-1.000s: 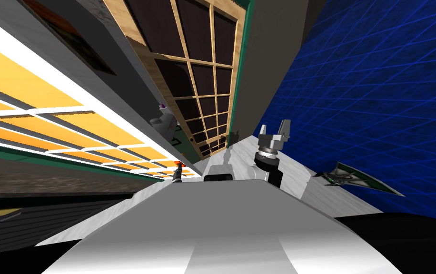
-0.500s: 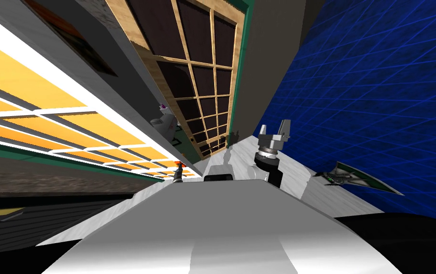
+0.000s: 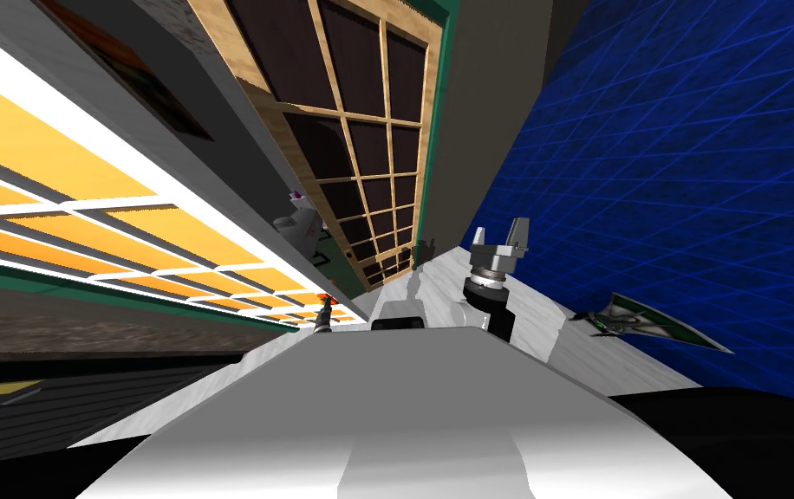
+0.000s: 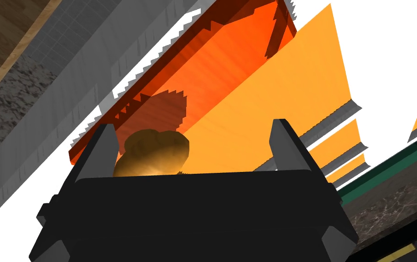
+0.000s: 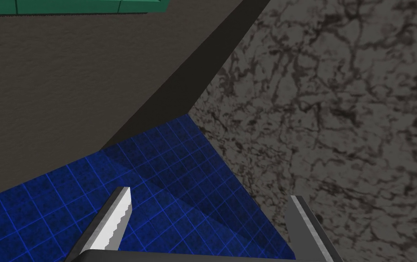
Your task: Pull the door open
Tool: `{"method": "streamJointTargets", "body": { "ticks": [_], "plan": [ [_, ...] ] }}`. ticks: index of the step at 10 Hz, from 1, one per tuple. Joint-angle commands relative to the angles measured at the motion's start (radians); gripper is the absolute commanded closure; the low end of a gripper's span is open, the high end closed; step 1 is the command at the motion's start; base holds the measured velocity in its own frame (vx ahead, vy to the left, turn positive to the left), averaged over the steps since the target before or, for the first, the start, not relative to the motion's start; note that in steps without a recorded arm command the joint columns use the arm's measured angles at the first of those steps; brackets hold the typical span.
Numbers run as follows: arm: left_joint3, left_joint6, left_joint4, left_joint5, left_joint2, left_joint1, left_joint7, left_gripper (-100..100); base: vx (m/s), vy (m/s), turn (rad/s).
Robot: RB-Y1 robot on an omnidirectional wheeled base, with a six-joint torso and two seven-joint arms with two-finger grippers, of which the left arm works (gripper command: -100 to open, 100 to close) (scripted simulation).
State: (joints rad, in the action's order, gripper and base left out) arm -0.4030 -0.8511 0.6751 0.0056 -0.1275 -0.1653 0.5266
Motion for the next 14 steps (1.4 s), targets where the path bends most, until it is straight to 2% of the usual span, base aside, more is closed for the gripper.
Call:
{"method": "streamJointTargets", "body": {
  "ticks": [1,2,6,11,12,14],
  "plan": [
    [-0.025,0.043,0.050,0.012,-0.004,-0.035,0.001,100,0.013,0.002,-0.001],
    [0.005,0.010,0.016,0.009,0.006,-0.006,-0.029,100,-0.019,-0.008,-0.091],
    [0.023,0.009,0.016,0.029,0.000,-0.001,-0.106,100,-0.044,0.009,-0.062],
    [0.058,0.006,0.017,0.068,-0.013,0.009,-0.244,100,-0.057,0.032,-0.075],
    [0.058,0.006,0.017,0.068,-0.013,0.009,-0.251,100,-0.042,0.021,-0.049],
    [0.076,0.005,0.017,0.088,-0.020,0.014,-0.311,100,-0.059,0.017,-0.071]
  ]
}}
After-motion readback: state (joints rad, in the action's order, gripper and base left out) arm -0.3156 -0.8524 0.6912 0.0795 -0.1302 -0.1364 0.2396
